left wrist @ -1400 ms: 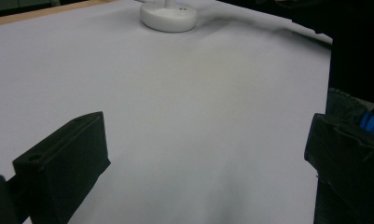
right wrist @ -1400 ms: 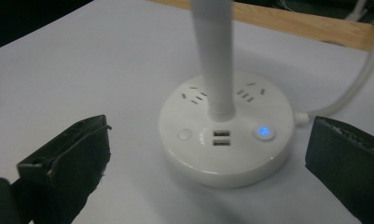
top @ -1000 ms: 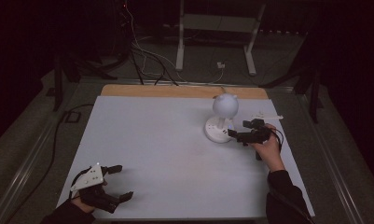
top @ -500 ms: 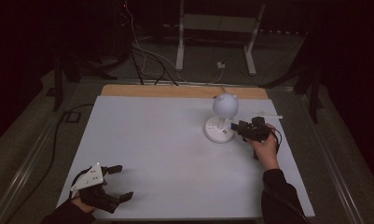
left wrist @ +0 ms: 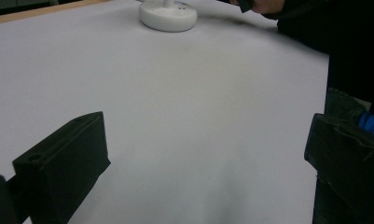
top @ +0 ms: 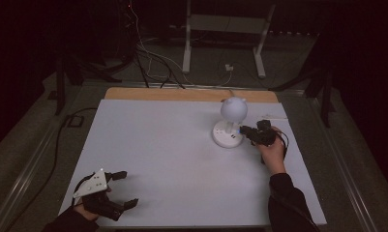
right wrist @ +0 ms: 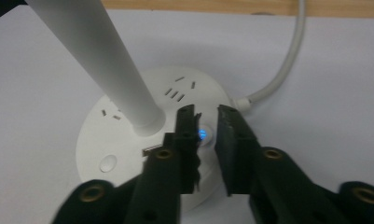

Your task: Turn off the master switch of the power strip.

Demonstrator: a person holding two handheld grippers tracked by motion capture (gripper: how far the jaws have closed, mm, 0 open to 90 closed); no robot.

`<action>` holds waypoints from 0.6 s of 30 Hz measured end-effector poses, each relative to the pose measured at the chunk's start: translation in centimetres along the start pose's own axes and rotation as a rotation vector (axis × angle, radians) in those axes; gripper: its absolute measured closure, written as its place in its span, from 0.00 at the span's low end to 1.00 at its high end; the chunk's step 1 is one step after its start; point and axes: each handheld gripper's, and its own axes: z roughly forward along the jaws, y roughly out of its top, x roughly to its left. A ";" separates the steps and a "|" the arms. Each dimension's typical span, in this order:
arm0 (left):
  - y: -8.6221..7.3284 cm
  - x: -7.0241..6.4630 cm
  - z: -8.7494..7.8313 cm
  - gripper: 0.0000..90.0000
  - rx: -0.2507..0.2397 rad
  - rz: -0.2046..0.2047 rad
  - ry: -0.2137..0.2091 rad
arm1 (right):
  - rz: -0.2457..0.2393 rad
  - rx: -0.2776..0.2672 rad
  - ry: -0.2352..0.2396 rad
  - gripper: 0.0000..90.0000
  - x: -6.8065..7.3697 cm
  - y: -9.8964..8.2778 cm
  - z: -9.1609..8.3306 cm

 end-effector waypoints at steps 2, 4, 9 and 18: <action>0.0 0.0 0.0 0.00 -0.001 -0.001 0.000 | -0.006 0.003 -0.006 0.95 0.1 0.0 0.1; 0.0 0.0 0.0 0.00 -0.001 0.000 0.000 | -0.006 0.001 -0.008 1.00 0.3 0.1 0.1; 0.0 0.0 0.0 0.00 -0.001 0.000 0.000 | -0.003 -0.008 0.001 1.00 0.6 0.3 0.3; 0.0 0.0 0.0 0.00 -0.003 -0.003 0.001 | -0.022 -0.014 -0.017 1.00 0.9 0.4 0.9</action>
